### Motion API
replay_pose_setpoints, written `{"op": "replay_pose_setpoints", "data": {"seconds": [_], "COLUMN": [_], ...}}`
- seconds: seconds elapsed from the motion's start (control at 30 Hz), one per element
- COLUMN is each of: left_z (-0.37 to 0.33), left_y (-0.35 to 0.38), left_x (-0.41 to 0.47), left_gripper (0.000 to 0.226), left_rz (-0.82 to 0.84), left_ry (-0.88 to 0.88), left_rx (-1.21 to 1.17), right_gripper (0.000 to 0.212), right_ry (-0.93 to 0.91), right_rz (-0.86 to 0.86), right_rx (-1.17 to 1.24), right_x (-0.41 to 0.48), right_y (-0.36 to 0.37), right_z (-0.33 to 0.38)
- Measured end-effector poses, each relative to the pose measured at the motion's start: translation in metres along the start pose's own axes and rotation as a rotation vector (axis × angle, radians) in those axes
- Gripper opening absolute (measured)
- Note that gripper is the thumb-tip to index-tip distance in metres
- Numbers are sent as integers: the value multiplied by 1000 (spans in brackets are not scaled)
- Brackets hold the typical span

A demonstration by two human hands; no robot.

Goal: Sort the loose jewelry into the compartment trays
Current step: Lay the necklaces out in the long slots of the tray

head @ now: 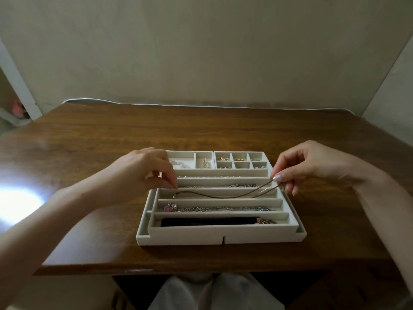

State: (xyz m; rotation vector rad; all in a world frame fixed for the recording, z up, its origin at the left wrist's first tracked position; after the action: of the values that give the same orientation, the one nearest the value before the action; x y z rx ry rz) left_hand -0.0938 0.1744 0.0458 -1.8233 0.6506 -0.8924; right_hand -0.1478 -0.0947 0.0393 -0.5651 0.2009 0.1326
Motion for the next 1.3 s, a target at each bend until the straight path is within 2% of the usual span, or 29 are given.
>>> {"op": "replay_pose_setpoints", "data": {"seconds": [0.13, 0.2, 0.27, 0.33, 0.47, 0.53, 0.7, 0.77, 0.83, 0.9, 1.03, 1.2, 1.3], "left_z": [1, 1, 5, 10, 16, 20, 26, 19, 6, -6, -14, -19, -22], "left_y": [13, 15, 16, 16, 20, 21, 23, 18, 12, 12, 28, 34, 30], "left_x": [-6, -7, -8, -7, -4, -2, 2, 6, 13, 21, 35, 38, 35], "left_gripper": [16, 17, 25, 37, 20, 18, 20, 26, 22, 20, 35, 10, 10], "left_rz": [82, 110, 115, 101, 106, 106, 124, 117, 80, 26, 13, 16, -41], "left_ry": [123, 157, 158, 144, 140, 110, 65, 64, 101, 112, 62, 49, 84], "left_rx": [54, 61, 47, 28, 38, 18, -25, -95, -169, -174, -92, -110, -145], "right_gripper": [15, 26, 35, 33, 28, 26, 22, 19, 16, 18, 19, 20, 20], "right_ry": [-1, -10, -2, 6, -3, -32, -227, -305, -348, -351, -343, -340, -332], "right_rz": [72, 108, 154, 213, 312, 342, 335, 327, 303, 298, 318, 321, 328], "right_rx": [10, 6, -2, -13, -4, 2, 80, 110, 113, 106, 91, 78, 74], "right_x": [1, 2, 3, 3, 4, 6, 10, 10, 11, 13, 13, 12, 12], "right_y": [1, 0, 0, -1, -2, 0, 3, 5, 4, 5, 8, 12, 16], "right_z": [-1, -3, -7, -10, -14, -14, -3, 2, 5, 5, 6, 7, 8]}}
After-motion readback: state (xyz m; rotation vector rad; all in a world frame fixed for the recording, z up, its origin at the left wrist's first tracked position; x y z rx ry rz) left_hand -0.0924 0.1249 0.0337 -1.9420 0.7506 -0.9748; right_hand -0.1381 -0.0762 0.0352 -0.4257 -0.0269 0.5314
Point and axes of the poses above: each hand's wrist, its own x-axis towards the middle knuckle, its own y-axis out of the palm, z = x × y, the point moved 7 cm from there along x, towards the middle knuckle, and after that the axes turned 4 degrees about -z, right-handed, at the moved point
